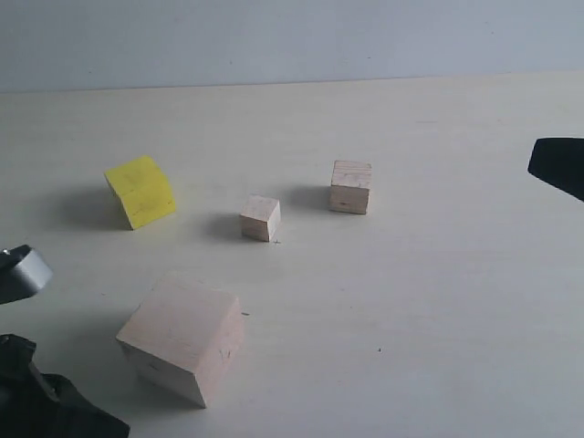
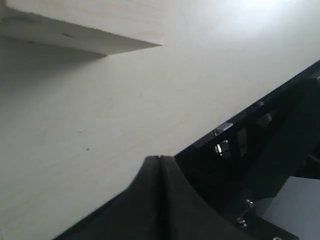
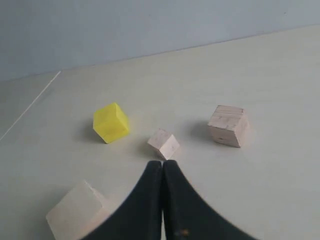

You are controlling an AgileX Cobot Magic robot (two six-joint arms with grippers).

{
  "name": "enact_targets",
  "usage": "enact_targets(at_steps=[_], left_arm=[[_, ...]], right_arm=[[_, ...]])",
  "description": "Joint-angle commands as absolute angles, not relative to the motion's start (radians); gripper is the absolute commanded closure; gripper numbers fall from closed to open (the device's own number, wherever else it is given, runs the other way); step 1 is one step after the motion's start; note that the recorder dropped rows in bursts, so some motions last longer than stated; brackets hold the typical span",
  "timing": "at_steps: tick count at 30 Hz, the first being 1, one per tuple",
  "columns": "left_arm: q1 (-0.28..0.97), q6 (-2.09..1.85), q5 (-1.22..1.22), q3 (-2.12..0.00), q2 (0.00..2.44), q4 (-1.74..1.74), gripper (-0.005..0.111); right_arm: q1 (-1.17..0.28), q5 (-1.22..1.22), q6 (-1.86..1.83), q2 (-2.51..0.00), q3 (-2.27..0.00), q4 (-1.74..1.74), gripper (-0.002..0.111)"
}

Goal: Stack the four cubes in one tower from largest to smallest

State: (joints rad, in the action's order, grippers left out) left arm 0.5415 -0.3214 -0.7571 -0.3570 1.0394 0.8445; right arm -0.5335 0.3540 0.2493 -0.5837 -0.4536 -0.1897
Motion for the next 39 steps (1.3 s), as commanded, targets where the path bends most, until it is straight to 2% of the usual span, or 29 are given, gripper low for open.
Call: enact_targets(at_steps=[1, 9, 16, 39], left_arm=[[0.547, -0.438, -0.676, -0.355, 1.167, 0.882, 0.107], [0.547, -0.653, -0.527, -0.367, 1.402, 1.03, 0.107], [0.547, -0.887, -0.505, -0.475, 1.581, 1.239, 0.107], [0.547, -0.937, -0.495, -0.964, 1.941, 1.328, 0.107]], right_arm=[[-0.535, 0.334, 0.226, -0.584, -0.461, -0.178, 0.108], [-0.535, 0.328, 0.227, -0.584, -0.461, -0.168, 0.108], [-0.535, 0.288, 0.227, -0.584, -0.461, -0.148, 0.108], [-0.535, 0.26, 0.226, -0.584, -0.461, -0.112, 0.108]])
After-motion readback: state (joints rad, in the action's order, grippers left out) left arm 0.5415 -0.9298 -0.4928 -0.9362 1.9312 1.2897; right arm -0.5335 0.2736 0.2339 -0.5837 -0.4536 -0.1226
